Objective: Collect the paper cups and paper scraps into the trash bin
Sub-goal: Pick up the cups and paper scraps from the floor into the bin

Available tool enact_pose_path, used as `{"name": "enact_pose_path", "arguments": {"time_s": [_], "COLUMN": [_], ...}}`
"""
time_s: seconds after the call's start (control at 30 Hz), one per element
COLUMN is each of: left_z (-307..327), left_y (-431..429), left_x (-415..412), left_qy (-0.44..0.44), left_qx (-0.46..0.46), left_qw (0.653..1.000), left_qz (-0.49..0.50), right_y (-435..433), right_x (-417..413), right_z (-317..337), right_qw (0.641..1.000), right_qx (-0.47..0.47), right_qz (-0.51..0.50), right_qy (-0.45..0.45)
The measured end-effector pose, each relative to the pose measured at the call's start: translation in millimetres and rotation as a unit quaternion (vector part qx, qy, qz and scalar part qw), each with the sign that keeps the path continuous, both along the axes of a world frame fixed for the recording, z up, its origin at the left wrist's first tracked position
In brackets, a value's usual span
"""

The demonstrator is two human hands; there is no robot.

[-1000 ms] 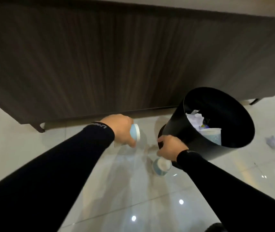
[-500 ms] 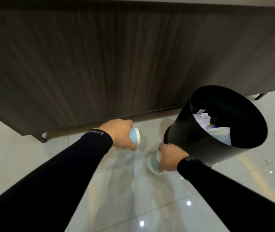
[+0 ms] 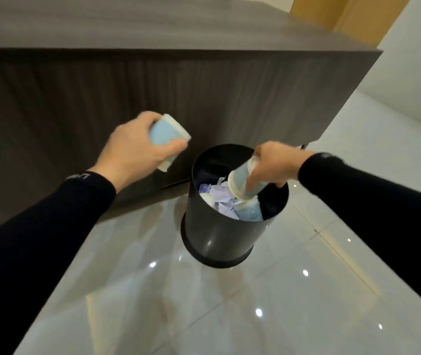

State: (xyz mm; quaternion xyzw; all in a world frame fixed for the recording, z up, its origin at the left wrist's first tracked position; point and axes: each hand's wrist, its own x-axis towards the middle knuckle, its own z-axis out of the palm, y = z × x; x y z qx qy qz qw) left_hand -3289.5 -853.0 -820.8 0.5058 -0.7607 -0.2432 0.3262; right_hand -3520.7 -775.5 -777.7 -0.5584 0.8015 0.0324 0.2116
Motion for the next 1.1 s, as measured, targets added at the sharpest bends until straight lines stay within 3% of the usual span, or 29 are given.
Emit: {"name": "enact_pose_path", "arguments": {"time_s": [0.13,0.3,0.43,0.57,0.7,0.8,0.9,1.0,1.1], "left_z": [13,6,-2,0,2,1,8,31,65], "left_y": [19,25,26,18,13,22,36,40,43], "left_x": [-51,-93,-110,-108,-104,-128,-174,-227,-284], "left_qy": [-0.088,-0.175,-0.250,-0.224,-0.184,-0.189,-0.228,-0.238,-0.211], "left_qx": [0.000,0.000,0.035,-0.027,-0.027,-0.029,-0.060,-0.090,-0.138], "left_qw": [0.992,0.980,0.962,0.973,0.983,0.982,0.970,0.962,0.961], "left_qz": [-0.085,-0.090,-0.109,-0.045,0.016,0.009,-0.060,-0.102,-0.111], "right_y": [4,14,30,29,17,14,21,41,65], "right_x": [-16,-66,-94,-96,-93,-111,-144,-198,-267], "right_z": [-16,-20,-46,-83,-100,-91,-63,-23,4], "right_qw": [1.000,0.991,0.957,0.885,0.867,0.862,0.856,0.842,0.829], "right_qx": [0.018,-0.058,0.048,0.097,0.050,0.030,0.033,0.044,-0.005], "right_qz": [0.013,-0.119,-0.239,-0.319,-0.273,-0.275,-0.287,-0.325,-0.347], "right_qy": [-0.006,-0.034,-0.156,-0.325,-0.414,-0.424,-0.429,-0.429,-0.439]}}
